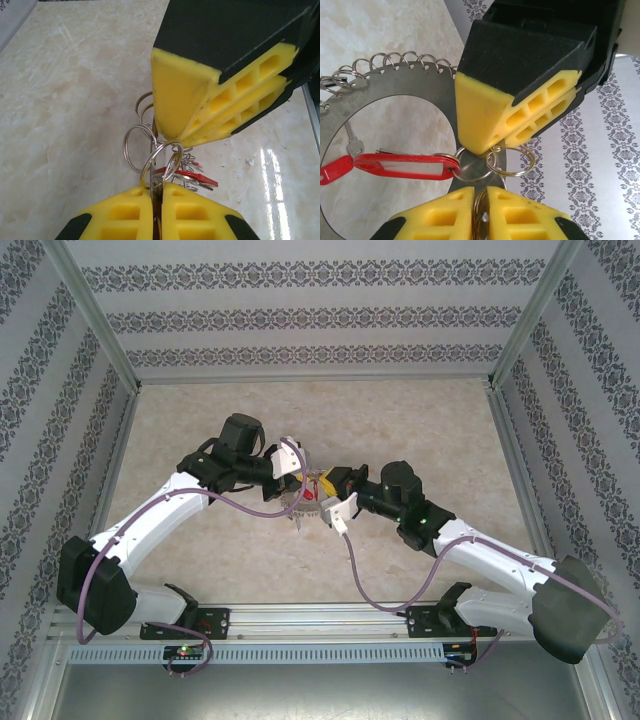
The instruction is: Put the keys on the keyring
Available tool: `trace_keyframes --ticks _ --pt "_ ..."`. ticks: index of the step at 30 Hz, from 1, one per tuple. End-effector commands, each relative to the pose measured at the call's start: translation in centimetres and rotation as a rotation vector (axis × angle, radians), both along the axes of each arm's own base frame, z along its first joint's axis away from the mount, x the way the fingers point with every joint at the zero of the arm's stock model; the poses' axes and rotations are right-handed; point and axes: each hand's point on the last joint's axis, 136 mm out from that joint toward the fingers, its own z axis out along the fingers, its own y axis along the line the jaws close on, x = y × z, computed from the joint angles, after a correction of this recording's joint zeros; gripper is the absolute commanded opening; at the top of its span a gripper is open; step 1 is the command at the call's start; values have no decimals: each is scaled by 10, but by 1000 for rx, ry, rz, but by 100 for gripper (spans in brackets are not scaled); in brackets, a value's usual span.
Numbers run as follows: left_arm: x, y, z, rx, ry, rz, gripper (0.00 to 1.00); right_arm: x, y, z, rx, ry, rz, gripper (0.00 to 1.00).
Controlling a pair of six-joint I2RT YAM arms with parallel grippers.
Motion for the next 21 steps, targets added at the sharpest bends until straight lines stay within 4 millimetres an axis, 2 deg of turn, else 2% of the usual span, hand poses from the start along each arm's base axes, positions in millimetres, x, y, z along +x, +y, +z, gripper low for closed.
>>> trace_keyframes --ticks 1,12,21 --pt "-5 -2 10 -42 -8 -20 0 10 -6 24 52 -55 -58 16" --pt "-4 -2 9 -41 -2 -18 0 14 -11 26 83 -27 -73 19" --pt "-5 -2 7 -29 4 -23 0 13 -13 26 86 -3 -68 2"
